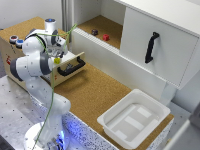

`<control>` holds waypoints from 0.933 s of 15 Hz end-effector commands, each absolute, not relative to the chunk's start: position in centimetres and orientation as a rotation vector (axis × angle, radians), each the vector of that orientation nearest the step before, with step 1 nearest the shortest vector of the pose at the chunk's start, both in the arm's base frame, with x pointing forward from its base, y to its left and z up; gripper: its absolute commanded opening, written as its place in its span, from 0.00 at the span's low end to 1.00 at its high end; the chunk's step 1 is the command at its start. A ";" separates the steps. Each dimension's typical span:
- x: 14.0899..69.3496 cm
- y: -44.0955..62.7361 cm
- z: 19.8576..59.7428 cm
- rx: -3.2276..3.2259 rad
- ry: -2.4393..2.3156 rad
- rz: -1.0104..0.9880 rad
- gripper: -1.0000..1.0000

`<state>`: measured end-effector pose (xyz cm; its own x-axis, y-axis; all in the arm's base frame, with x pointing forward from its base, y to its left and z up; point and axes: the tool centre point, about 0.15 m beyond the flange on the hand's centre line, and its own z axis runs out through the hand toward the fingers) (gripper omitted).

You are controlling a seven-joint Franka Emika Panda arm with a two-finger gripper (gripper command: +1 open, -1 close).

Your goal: Put the grasped yellow block inside the left cabinet

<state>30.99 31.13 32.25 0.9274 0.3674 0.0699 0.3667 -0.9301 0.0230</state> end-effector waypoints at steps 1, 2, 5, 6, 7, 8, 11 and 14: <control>31.2 31.1 31.8 3.078 0.570 0.095 0.00; 30.9 30.9 32.0 3.074 0.562 0.096 0.00; 30.6 29.9 34.6 3.083 0.470 0.137 0.00; 30.9 29.5 35.9 3.084 0.436 0.173 0.00; 31.4 29.2 37.4 3.067 0.395 0.213 0.00; 32.1 29.0 38.9 3.052 0.350 0.259 0.00; 35.0 28.7 44.2 3.028 0.305 0.424 0.00; 39.3 29.0 48.8 2.992 0.310 0.558 0.00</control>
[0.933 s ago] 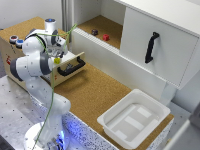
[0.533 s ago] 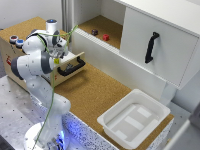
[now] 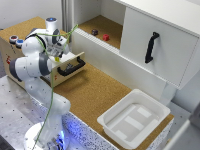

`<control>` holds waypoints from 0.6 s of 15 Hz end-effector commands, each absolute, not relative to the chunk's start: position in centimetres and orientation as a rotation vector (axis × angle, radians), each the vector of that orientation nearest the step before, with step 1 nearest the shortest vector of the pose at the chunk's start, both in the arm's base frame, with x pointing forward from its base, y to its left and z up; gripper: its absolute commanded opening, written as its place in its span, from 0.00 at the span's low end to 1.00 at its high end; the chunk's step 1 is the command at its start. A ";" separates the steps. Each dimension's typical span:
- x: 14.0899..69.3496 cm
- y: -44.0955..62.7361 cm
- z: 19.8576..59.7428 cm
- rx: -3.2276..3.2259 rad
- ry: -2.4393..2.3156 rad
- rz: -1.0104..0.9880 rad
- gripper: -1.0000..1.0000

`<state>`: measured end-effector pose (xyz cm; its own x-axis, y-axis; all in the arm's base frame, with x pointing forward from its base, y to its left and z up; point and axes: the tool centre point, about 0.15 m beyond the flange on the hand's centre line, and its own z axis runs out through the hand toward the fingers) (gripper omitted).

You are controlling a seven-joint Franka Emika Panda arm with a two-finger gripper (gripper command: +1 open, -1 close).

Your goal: Put the grasped yellow block inside the left cabinet

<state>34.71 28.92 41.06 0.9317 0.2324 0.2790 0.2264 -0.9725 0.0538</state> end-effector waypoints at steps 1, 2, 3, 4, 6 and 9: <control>41.0 29.3 50.0 2.985 0.319 0.596 0.00; 42.8 29.6 50.8 2.986 0.327 0.620 0.00; 44.6 30.0 51.6 2.978 0.342 0.652 0.00; 46.3 30.3 52.2 2.975 0.355 0.681 0.00; 49.8 30.8 52.9 2.986 0.366 0.718 0.00; 54.4 31.5 52.9 2.998 0.385 0.741 0.00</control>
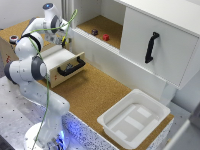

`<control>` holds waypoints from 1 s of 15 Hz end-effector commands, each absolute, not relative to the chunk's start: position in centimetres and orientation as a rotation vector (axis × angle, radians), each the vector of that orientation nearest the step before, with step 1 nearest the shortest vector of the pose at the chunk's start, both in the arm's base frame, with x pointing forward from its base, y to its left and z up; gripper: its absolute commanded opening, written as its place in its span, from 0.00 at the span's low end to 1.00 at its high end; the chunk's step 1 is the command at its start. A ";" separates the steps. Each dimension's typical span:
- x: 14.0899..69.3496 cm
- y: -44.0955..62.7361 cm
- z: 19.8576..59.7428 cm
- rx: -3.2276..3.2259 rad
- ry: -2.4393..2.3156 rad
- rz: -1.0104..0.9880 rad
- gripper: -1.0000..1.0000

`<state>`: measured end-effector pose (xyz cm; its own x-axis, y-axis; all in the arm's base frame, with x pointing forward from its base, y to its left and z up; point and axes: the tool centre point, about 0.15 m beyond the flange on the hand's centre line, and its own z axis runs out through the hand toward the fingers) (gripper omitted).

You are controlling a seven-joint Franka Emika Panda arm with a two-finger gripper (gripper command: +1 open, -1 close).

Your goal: Put the grasped yellow block inside the left cabinet

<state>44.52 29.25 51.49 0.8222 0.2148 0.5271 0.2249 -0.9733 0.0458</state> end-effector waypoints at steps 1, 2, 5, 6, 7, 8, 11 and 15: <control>55.8 31.7 52.6 -3.053 -0.407 -0.758 0.00; 57.4 32.2 52.2 -3.053 -0.433 -0.757 0.00; 60.4 33.2 51.2 -3.042 -0.490 -0.739 0.00; 61.4 33.6 50.7 -3.038 -0.499 -0.730 0.00; 62.1 33.8 50.3 -3.037 -0.503 -0.730 0.00; 62.8 34.0 49.9 -3.040 -0.497 -0.736 0.00; 64.2 34.1 48.6 -3.046 -0.427 -0.762 0.00; 66.1 34.6 47.3 -3.057 -0.410 -0.762 0.00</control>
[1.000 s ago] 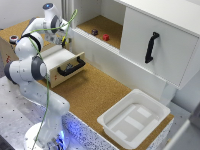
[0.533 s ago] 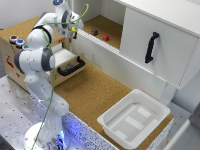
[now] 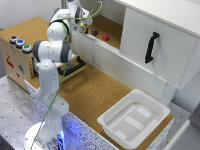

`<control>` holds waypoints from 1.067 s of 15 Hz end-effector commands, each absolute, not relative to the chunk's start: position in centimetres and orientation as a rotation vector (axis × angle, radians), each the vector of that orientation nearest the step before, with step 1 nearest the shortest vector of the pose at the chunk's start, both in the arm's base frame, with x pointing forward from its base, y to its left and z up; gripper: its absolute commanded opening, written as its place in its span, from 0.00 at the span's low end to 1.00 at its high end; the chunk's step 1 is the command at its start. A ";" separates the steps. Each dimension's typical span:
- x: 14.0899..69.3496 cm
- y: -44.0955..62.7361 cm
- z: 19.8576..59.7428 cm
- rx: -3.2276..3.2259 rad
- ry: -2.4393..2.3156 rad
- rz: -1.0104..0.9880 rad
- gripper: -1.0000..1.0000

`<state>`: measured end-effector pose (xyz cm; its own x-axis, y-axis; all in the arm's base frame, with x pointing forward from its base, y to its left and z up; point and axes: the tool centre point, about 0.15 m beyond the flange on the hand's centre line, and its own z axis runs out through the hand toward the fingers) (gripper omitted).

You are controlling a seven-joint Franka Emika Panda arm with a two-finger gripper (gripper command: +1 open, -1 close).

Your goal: Put the grasped yellow block inside the left cabinet

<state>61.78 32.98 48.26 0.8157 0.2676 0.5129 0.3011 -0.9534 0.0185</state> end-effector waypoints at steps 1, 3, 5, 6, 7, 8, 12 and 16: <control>66.7 34.8 47.4 -3.059 -0.401 -0.782 0.00; 67.8 34.9 47.4 -3.077 -0.359 -0.834 0.00; 68.9 35.0 47.2 -3.093 -0.318 -0.880 0.00; 69.5 35.1 46.9 -3.115 -0.297 -0.863 0.00; 69.9 35.1 46.9 -3.125 -0.268 -0.840 0.00; 69.6 34.9 46.9 -3.121 -0.240 -0.834 1.00; 66.3 34.3 48.4 -3.068 -0.193 -0.885 1.00; 61.3 32.1 51.5 -2.975 -0.101 -0.943 1.00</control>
<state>64.47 33.36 48.03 0.8165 0.1271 0.5632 0.1336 -0.9906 0.0299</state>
